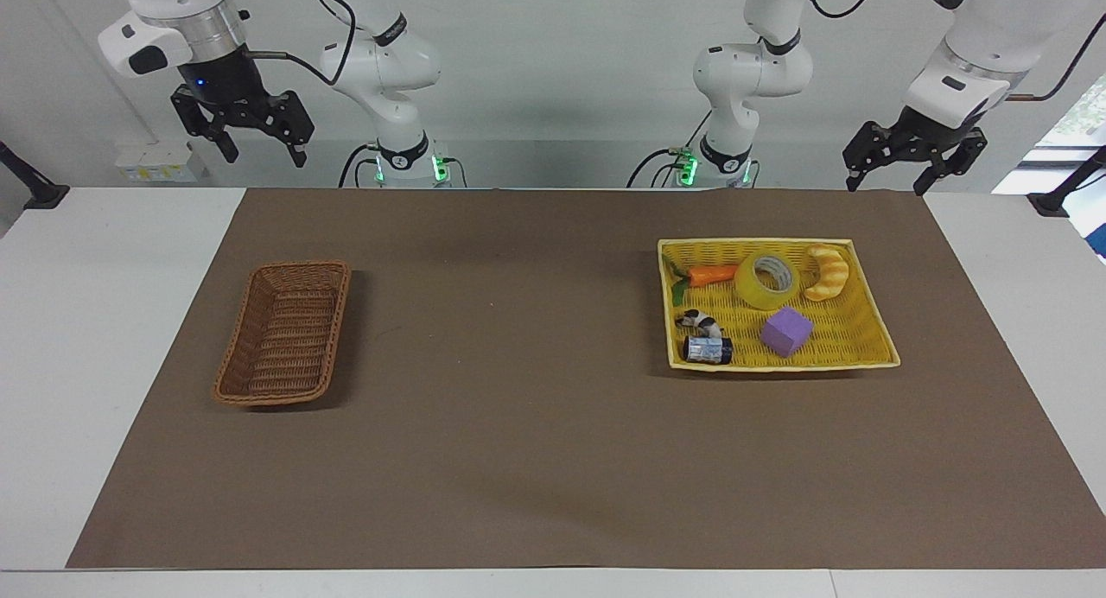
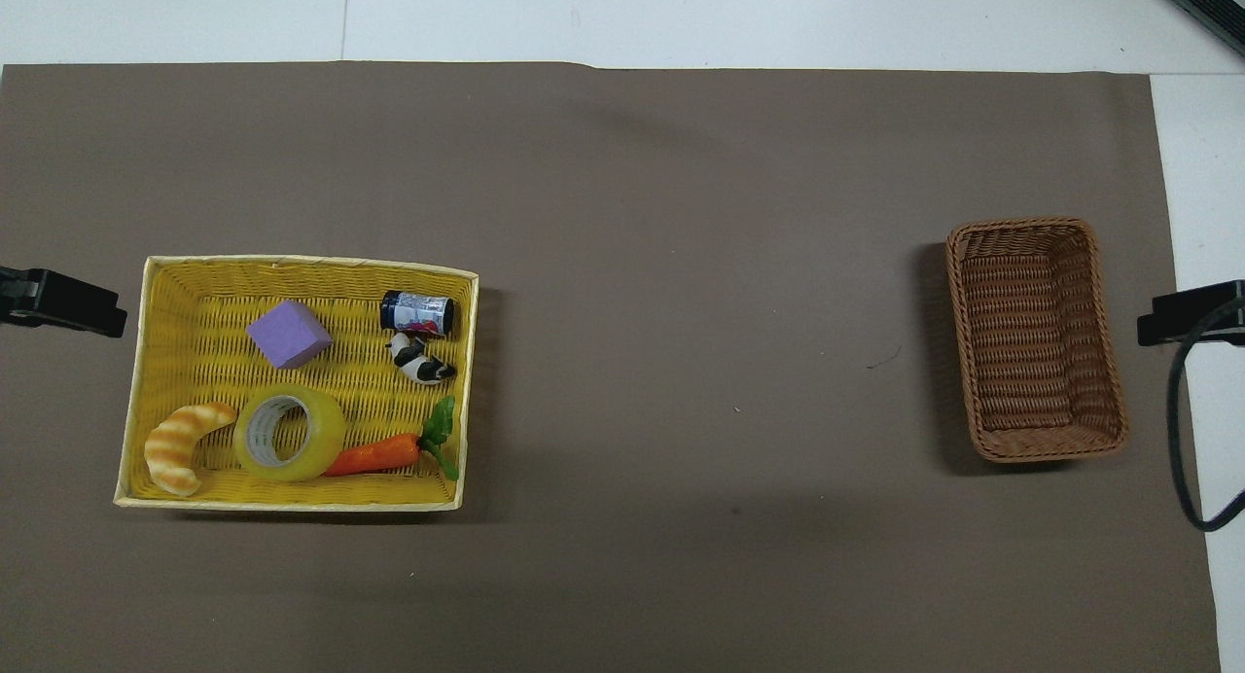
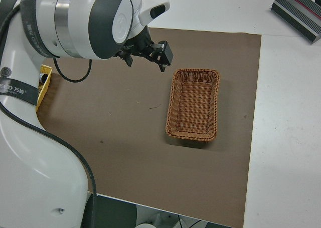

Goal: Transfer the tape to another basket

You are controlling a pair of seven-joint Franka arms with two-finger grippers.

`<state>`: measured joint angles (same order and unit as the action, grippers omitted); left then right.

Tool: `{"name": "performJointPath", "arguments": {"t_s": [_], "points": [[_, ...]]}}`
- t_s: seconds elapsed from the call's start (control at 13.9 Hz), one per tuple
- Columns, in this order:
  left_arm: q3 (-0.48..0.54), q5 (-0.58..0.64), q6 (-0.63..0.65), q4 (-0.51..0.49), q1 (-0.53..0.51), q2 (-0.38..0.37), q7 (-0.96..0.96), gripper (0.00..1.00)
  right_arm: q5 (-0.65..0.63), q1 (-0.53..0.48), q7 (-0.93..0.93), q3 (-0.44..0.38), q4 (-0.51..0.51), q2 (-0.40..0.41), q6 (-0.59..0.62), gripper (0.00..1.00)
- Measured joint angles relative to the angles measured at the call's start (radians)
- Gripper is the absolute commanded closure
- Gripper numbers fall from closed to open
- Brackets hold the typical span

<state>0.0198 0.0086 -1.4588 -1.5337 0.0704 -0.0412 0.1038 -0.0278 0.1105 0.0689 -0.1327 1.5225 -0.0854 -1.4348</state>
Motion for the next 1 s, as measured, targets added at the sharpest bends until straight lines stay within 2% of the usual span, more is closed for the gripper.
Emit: {"name": "performJointPath", "arguments": {"t_s": [1.0], "points": [[0.004,-0.007,-0.049,-0.032,-0.005,-0.001,-0.006,0.00,0.000,0.000,0.000,0.000,0.000,0.000,0.000,0.00]]}}
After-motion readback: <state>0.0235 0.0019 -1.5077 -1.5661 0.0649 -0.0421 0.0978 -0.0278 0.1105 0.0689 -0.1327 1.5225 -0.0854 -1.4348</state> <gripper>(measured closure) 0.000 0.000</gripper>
